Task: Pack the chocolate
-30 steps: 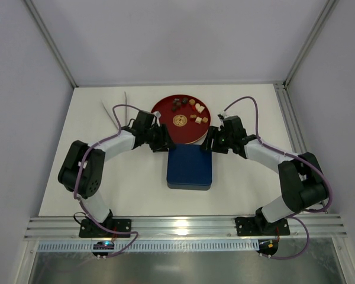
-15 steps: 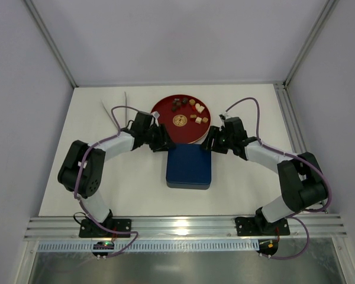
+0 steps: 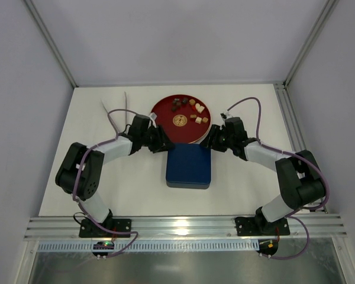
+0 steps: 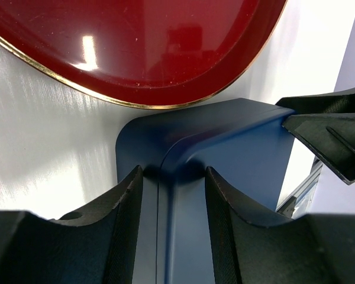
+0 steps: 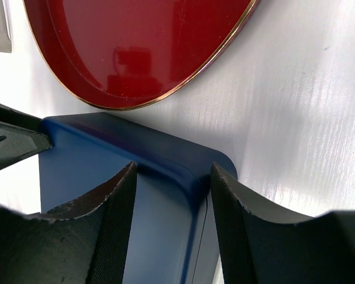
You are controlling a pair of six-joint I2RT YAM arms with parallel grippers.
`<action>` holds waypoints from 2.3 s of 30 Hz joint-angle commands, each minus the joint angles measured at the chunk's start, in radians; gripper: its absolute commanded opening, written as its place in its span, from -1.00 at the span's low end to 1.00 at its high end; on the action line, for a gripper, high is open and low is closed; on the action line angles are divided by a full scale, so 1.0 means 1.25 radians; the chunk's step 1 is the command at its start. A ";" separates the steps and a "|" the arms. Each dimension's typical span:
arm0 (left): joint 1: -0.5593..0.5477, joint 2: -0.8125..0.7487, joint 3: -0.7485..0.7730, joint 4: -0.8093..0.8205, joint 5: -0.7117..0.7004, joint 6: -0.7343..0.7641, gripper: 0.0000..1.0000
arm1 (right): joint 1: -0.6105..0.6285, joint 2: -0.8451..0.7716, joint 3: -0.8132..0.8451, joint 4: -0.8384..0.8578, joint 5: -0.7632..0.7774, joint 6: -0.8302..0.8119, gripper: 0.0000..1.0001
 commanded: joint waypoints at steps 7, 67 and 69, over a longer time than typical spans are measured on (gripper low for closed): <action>-0.008 0.050 -0.121 -0.101 -0.095 0.018 -0.20 | 0.005 0.054 -0.011 -0.180 0.062 -0.035 0.01; -0.023 -0.144 -0.280 0.081 -0.069 0.008 0.14 | -0.046 -0.080 0.143 -0.396 0.112 -0.035 0.39; -0.023 -0.148 -0.280 0.089 -0.039 0.014 0.15 | -0.047 -0.125 0.113 -0.380 0.094 -0.013 0.40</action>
